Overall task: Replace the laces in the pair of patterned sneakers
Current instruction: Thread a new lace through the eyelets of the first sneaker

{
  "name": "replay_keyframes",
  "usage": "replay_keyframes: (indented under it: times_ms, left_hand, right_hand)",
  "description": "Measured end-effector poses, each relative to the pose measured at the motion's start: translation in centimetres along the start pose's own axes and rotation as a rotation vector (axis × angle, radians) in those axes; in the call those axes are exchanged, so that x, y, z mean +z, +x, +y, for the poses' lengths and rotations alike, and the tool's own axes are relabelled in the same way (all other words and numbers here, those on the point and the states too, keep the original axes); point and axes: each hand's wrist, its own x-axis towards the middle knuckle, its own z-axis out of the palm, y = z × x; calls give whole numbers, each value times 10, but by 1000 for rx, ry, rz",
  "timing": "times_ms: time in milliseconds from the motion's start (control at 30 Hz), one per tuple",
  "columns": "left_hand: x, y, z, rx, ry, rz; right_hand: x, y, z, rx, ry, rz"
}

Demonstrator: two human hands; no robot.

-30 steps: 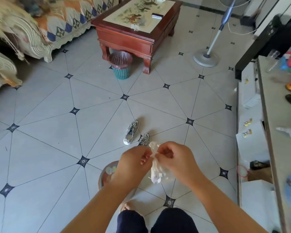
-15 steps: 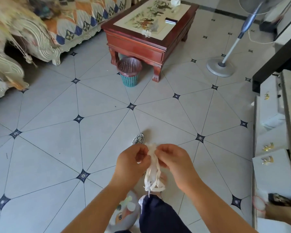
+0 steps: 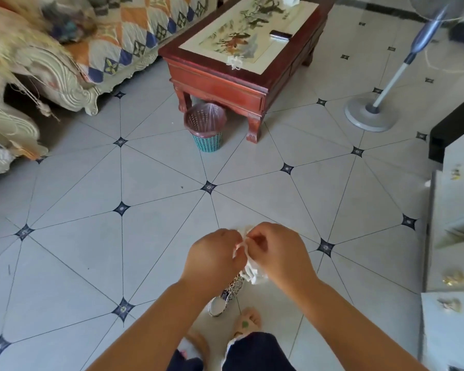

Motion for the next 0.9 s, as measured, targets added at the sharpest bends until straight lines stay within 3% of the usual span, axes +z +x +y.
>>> replay_keyframes:
  times_ms: [133, 233, 300, 333, 400, 567, 633, 733, 800, 833, 900]
  left_hand:
    - [-4, 26, 8, -47, -150, 60]
    - [-9, 41, 12, -165, -458, 67]
    - [-12, 52, 13, -280, -708, 63]
    - [-13, 59, 13, -317, -804, 56]
    - [-12, 74, 8, -303, -821, 18]
    - [-17, 114, -14, 123, -426, -168]
    - [-19, 137, -24, 322, -168, -209]
    - [-21, 176, -46, 491, 13, -240]
    - [-24, 200, -66, 494, -30, -288]
    - [-25, 210, -75, 438, -123, -295]
    - [-23, 230, -94, 272, -368, -285]
  right_hand:
    - [1, 22, 8, 228, 282, 71]
    - [1, 37, 8, 550, 1013, 22]
    - [-4, 45, 5, 630, 1419, -45]
    - [-6, 49, 6, 634, 1503, -58]
    - [-8, 59, 9, 600, 1435, -60]
    - [-13, 88, 16, 352, 454, 28]
    - [-10, 101, 8, 308, 282, 85]
    - [8, 128, -3, 328, 117, 154]
    - [25, 147, -10, 401, 159, 167]
    - [33, 157, -12, 478, 300, 191]
    - [44, 176, -16, 729, 897, 307]
